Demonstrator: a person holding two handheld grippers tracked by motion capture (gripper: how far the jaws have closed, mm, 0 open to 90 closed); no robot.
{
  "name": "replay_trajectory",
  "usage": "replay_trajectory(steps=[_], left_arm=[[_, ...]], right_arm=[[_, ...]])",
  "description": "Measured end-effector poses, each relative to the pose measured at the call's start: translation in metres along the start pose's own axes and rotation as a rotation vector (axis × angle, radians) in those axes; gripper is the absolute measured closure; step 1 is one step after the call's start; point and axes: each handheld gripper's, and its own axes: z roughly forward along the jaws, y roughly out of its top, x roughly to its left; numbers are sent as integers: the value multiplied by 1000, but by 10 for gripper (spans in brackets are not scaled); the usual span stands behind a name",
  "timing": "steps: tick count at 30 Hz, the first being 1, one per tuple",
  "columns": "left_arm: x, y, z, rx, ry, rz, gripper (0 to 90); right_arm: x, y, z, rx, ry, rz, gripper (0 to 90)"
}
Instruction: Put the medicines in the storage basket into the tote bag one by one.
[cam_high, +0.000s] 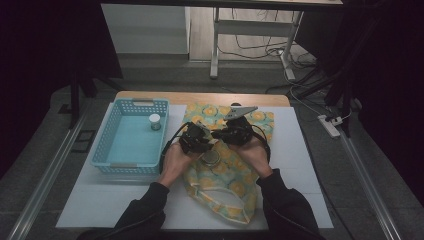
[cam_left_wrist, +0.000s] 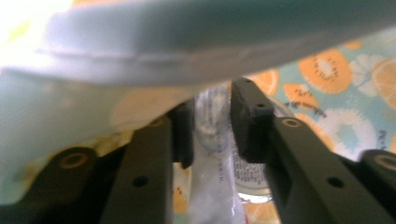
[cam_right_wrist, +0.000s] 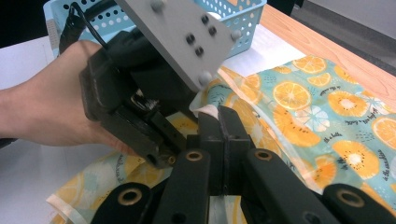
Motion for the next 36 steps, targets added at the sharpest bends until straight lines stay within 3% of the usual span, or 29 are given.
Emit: replay_trajectory(steps=[8, 12, 20, 22, 36], left_arm=[[-2, 0, -13, -7, -19, 29, 500], [-1, -4, -18, -31, -56, 30, 426], [-2, -10, -35, -55, -89, 36, 311], [-1, -12, -39, -59, -111, 28, 278], [15, -25, -65, -79, -120, -18, 98]], right_arm=[[1, 1, -1, -3, 0, -4, 900], [2, 1, -1, -2, 2, -3, 900], [2, 1, -1, -5, 3, -3, 900], [2, 1, -1, -5, 4, -3, 900], [3, 1, -1, -1, 6, -9, 900]])
